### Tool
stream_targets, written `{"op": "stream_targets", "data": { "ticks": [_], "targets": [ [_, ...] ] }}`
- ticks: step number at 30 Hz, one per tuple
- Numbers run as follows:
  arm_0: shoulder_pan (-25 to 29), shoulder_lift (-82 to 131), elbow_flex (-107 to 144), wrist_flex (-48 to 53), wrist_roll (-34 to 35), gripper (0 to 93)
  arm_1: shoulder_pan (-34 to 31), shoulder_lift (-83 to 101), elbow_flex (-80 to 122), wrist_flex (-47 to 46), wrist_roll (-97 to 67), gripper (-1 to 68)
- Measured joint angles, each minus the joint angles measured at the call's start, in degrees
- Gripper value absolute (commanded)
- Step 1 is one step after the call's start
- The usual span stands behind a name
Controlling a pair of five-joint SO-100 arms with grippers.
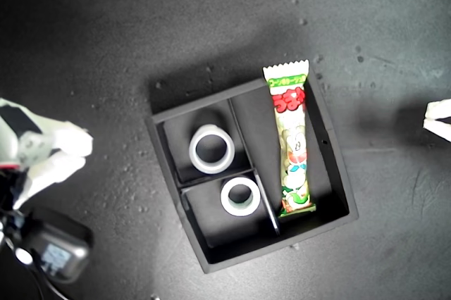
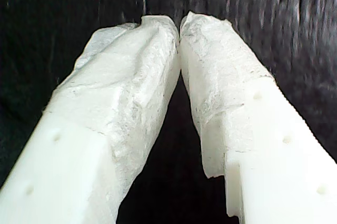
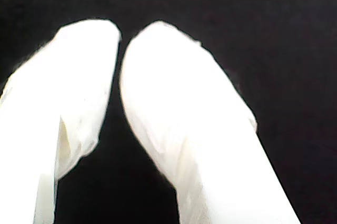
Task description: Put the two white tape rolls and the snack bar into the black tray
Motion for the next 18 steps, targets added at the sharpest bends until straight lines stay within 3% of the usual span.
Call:
{"op": "stream_targets", "data": {
  "ticks": [9,18],
  "targets": [
    [2.3,30.0,37.0,-8.3,-4.6,0.1,4.9,1.3,0.5,8.9,0.0,-0.4],
    [3.3,50.7,55.7,-4.5,-6.7,0.0,4.0,1.4,0.5,16.4,0.0,-0.6]
  ]
}}
